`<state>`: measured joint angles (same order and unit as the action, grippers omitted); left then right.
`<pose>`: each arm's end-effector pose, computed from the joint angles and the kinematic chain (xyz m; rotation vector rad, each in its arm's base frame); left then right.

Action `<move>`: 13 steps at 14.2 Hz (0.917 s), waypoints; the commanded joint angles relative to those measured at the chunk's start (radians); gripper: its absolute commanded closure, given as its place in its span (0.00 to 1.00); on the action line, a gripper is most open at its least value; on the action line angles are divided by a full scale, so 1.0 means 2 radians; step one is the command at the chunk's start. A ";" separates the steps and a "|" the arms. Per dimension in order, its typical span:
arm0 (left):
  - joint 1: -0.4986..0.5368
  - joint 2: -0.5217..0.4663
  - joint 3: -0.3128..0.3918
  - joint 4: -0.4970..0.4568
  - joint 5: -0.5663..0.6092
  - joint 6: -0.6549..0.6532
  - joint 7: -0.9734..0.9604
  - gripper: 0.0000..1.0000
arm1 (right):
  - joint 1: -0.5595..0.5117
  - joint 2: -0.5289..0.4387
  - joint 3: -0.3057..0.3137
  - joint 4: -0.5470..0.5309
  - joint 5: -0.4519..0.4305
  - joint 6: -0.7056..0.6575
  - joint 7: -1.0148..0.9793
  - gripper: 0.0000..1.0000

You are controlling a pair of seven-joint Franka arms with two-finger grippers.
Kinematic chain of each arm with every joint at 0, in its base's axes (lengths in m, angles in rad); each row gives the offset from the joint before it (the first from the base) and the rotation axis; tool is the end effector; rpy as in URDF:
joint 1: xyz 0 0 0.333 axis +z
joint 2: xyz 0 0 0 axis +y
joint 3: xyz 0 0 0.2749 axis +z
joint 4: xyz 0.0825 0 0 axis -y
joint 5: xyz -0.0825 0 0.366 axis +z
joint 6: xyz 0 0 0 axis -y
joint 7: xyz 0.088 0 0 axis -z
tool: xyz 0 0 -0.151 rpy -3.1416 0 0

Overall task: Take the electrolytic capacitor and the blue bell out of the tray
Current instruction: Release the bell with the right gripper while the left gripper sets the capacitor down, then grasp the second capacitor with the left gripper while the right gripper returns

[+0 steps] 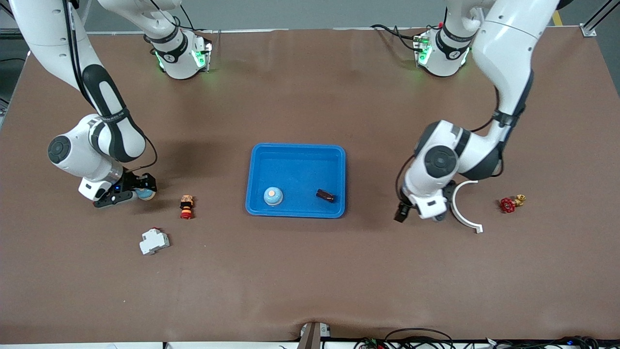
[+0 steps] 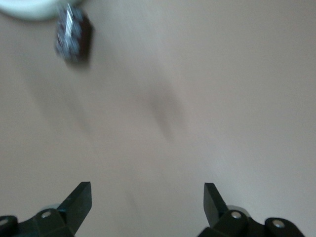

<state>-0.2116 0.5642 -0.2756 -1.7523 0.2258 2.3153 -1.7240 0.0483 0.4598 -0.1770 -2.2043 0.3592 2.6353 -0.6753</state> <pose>0.5670 -0.2810 0.1940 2.6431 1.6717 0.0494 0.5169 -0.0766 0.1061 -3.0285 -0.3774 -0.0402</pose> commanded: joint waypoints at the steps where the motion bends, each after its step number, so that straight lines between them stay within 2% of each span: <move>1: -0.047 0.047 0.001 0.071 0.007 -0.011 -0.067 0.00 | -0.008 0.013 0.001 0.016 0.014 -0.001 -0.017 0.00; 4: -0.110 0.087 0.016 0.109 0.009 -0.007 -0.107 0.00 | -0.001 0.006 0.001 0.021 0.014 -0.007 -0.008 0.00; 5: -0.123 0.094 0.027 0.124 0.008 -0.007 -0.115 0.00 | 0.000 -0.007 0.000 0.022 0.014 -0.027 -0.007 0.00; 7: -0.136 0.116 0.028 0.154 0.007 -0.006 -0.127 0.00 | 0.009 -0.032 -0.003 0.044 0.006 -0.093 0.013 0.00; 8: -0.146 0.127 0.028 0.166 0.006 -0.006 -0.129 0.00 | 0.014 -0.042 -0.008 0.063 -0.014 -0.134 0.033 0.00; 9: -0.153 0.134 0.028 0.170 0.006 -0.006 -0.131 0.00 | 0.018 -0.049 -0.010 0.096 -0.055 -0.190 0.083 0.00; 11: -0.159 0.142 0.028 0.170 0.007 -0.001 -0.132 0.00 | 0.047 -0.069 -0.004 0.153 -0.130 -0.300 0.255 0.00; 13: -0.172 0.153 0.029 0.169 0.008 0.010 -0.132 0.04 | 0.101 -0.109 -0.003 0.152 -0.141 -0.325 0.412 0.00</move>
<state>-0.5260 0.8357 -0.2294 -1.4448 0.2258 2.3212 -1.9675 0.1481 0.3125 -0.1789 -1.8960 0.1302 2.0283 -0.1439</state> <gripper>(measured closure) 0.000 0.000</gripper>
